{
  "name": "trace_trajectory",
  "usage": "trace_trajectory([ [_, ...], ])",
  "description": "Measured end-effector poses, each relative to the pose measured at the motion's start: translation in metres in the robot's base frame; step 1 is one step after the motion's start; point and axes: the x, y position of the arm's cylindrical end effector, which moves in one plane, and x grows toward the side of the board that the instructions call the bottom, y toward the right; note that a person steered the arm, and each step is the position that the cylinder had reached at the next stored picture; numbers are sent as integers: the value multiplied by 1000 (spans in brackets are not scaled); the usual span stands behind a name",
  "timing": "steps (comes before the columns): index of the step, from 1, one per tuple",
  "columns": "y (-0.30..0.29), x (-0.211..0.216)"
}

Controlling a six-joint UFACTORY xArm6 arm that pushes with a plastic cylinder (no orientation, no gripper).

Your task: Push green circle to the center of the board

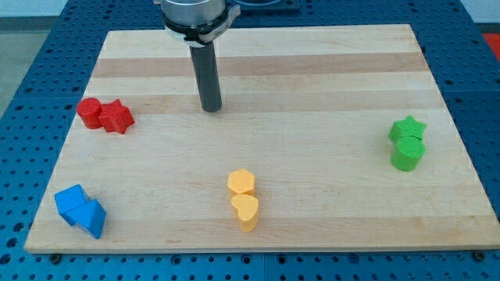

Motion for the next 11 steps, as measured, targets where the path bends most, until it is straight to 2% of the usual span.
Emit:
trace_trajectory([
  [3,84,38],
  [5,136,118],
  [6,197,157],
  [7,272,172],
  [8,307,149],
  [9,315,117],
  [10,304,111],
  [11,274,123],
])
